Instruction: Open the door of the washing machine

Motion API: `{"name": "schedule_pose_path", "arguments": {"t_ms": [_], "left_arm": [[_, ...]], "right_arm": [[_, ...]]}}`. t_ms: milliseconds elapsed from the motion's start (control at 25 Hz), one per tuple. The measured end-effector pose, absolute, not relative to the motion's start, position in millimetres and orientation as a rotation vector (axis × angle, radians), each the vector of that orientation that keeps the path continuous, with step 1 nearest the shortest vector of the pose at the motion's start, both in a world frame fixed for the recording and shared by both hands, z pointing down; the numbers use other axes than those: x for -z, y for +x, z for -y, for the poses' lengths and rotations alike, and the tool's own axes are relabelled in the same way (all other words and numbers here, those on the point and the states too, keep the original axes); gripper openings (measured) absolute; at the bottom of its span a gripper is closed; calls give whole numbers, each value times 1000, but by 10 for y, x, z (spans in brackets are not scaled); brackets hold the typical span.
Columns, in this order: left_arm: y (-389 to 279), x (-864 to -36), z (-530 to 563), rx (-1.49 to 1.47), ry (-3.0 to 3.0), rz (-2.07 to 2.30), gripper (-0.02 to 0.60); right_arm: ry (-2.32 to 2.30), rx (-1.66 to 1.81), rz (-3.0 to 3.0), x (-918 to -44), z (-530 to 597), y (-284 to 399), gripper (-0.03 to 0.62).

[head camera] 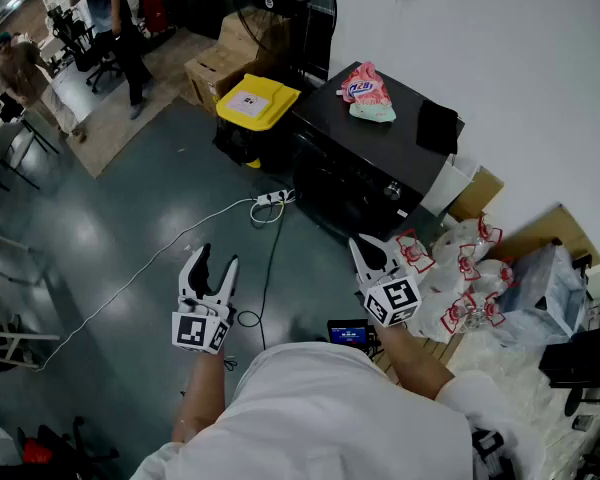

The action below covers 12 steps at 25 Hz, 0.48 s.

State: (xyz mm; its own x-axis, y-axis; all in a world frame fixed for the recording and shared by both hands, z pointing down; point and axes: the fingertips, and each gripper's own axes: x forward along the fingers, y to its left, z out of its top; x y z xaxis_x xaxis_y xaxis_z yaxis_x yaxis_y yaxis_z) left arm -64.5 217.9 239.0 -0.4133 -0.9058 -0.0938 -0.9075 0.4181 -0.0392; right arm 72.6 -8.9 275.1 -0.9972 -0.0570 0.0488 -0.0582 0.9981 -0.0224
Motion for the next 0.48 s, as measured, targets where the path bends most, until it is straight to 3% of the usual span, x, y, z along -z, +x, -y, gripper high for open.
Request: {"name": "schedule_pose_path", "arguments": {"t_ms": [480], "left_arm": [[-592,-2477,-2261,-86,-1684,-2573,233]], "right_arm": [[144,-121,3102,-2883,-23,898,32]]}}
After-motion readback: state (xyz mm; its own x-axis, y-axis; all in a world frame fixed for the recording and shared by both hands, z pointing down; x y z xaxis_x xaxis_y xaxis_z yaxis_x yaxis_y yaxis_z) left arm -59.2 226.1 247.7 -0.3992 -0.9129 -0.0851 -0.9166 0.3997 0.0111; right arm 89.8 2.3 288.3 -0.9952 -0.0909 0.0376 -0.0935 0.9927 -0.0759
